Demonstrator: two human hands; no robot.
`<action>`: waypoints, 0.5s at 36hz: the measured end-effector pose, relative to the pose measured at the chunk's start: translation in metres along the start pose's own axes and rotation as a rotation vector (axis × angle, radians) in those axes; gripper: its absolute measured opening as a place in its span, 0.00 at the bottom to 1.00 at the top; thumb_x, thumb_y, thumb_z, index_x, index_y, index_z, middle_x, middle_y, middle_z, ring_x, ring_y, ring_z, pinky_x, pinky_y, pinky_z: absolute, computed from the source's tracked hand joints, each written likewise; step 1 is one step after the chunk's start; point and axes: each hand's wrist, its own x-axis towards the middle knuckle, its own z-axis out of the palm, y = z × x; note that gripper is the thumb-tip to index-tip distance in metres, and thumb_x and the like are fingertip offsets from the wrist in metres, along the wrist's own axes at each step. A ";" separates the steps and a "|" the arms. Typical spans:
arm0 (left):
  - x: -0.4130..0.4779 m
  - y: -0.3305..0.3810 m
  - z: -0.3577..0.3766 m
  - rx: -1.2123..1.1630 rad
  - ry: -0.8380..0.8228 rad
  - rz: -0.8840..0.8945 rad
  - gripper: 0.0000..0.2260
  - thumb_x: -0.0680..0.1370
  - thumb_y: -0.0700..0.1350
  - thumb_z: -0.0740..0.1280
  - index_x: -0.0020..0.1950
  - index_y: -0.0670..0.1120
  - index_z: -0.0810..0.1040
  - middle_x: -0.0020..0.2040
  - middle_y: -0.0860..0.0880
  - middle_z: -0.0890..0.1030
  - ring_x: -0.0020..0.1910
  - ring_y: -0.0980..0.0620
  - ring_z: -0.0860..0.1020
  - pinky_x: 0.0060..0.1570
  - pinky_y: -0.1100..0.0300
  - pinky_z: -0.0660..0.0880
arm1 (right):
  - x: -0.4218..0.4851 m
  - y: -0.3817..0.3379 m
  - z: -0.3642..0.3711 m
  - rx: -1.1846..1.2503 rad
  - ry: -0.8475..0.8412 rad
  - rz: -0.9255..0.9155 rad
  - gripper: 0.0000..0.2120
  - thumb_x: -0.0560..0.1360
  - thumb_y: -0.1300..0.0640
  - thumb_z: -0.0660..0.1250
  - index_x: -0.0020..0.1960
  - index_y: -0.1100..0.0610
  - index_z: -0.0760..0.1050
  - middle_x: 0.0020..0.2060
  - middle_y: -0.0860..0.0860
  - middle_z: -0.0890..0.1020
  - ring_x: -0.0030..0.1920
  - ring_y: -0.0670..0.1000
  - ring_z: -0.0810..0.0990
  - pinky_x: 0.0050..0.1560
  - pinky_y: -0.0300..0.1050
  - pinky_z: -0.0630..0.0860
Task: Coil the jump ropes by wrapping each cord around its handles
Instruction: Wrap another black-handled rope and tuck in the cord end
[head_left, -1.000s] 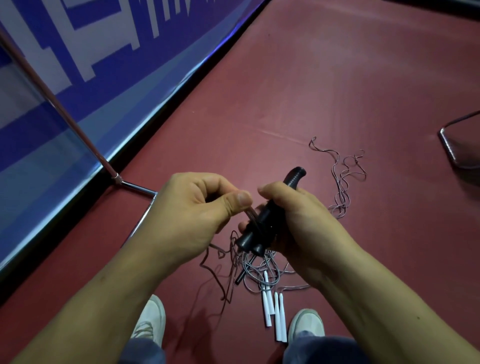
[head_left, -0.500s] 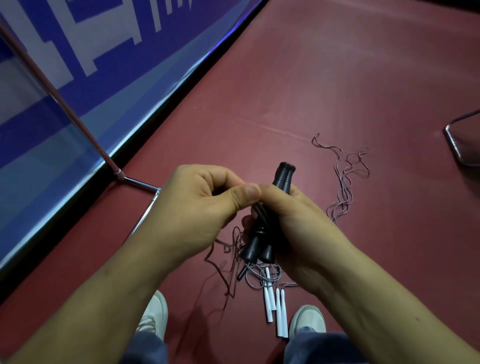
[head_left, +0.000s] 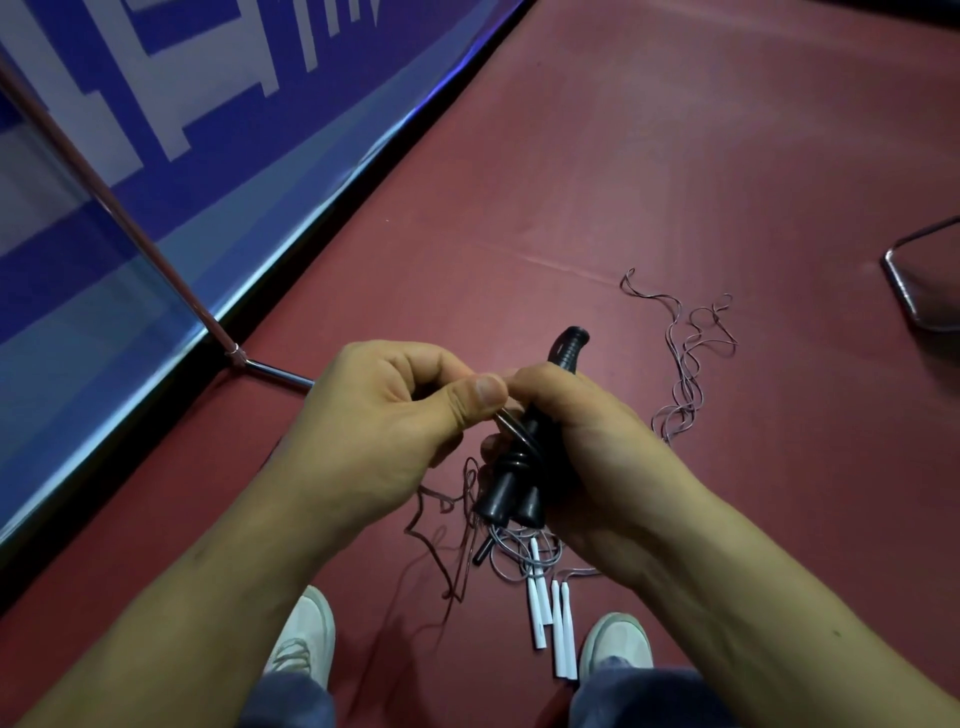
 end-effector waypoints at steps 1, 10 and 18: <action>-0.001 0.001 -0.001 0.000 -0.003 0.005 0.10 0.70 0.58 0.74 0.36 0.52 0.85 0.27 0.45 0.74 0.29 0.47 0.69 0.33 0.51 0.67 | 0.001 -0.001 -0.001 0.002 0.018 -0.002 0.07 0.76 0.59 0.69 0.47 0.55 0.71 0.39 0.55 0.71 0.40 0.55 0.71 0.42 0.51 0.73; -0.004 0.000 -0.002 -0.002 -0.027 -0.005 0.12 0.69 0.56 0.75 0.36 0.47 0.84 0.27 0.45 0.74 0.28 0.48 0.69 0.32 0.53 0.67 | 0.002 -0.002 0.002 -0.005 -0.031 0.024 0.08 0.74 0.63 0.64 0.48 0.56 0.66 0.32 0.53 0.70 0.30 0.52 0.72 0.37 0.51 0.74; -0.006 -0.003 0.005 -0.050 -0.081 -0.028 0.11 0.70 0.53 0.77 0.35 0.47 0.84 0.27 0.52 0.78 0.28 0.56 0.73 0.32 0.64 0.71 | -0.006 -0.011 0.008 0.191 -0.147 0.071 0.07 0.64 0.66 0.60 0.33 0.55 0.68 0.29 0.51 0.68 0.29 0.50 0.67 0.39 0.47 0.67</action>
